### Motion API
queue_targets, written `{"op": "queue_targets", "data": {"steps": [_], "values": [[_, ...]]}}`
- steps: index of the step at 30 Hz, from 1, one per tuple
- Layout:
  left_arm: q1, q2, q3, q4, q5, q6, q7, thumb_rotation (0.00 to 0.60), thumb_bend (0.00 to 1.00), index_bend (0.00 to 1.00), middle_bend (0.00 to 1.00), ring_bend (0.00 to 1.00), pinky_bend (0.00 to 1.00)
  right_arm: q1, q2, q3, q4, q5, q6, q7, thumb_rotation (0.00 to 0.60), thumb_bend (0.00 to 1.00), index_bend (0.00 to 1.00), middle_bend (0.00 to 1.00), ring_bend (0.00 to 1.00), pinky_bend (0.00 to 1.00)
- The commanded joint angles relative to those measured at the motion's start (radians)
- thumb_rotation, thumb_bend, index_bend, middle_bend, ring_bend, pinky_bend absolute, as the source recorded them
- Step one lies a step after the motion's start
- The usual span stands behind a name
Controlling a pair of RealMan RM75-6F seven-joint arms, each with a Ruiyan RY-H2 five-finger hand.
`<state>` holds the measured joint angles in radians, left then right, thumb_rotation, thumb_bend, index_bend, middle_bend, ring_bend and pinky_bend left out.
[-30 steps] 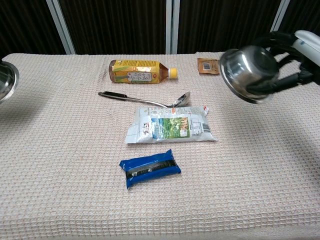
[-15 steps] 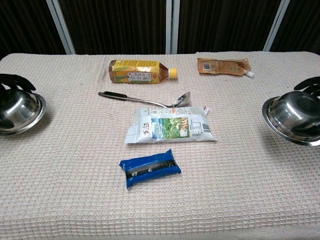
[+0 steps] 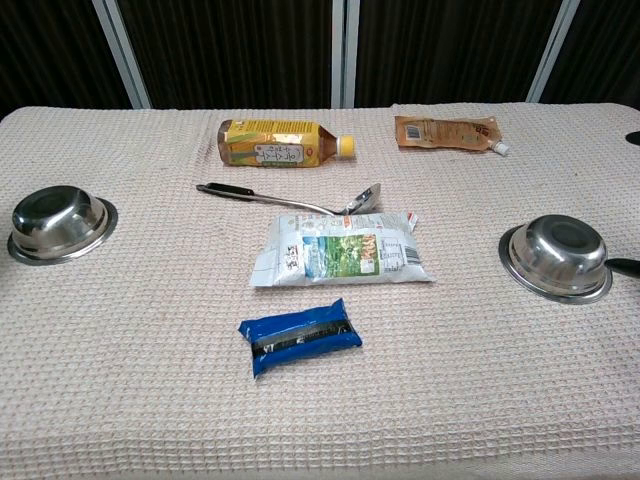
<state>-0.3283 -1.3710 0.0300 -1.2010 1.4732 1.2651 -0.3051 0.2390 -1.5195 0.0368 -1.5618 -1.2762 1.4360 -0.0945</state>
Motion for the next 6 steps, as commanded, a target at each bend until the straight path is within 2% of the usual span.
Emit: {"op": "queue_targets", "data": {"steps": [1,6], "values": [[0.160,0.034,0.040,-0.129,-0.042,0.161,0.113,0.600,0.00,0.00,0.00,0.00,0.10,-0.045,-0.027,-0.038,0.056,-0.036,0.030,0.013,0.600,0.00,0.00,0.00,0.00,0.00],[0.249,0.007,0.063,-0.134,-0.057,0.226,0.134,0.600,0.00,0.00,0.00,0.00,0.09,-0.080,-0.040,-0.056,0.086,-0.052,0.036,0.030,0.600,0.00,0.00,0.00,0.00,0.00]]}}
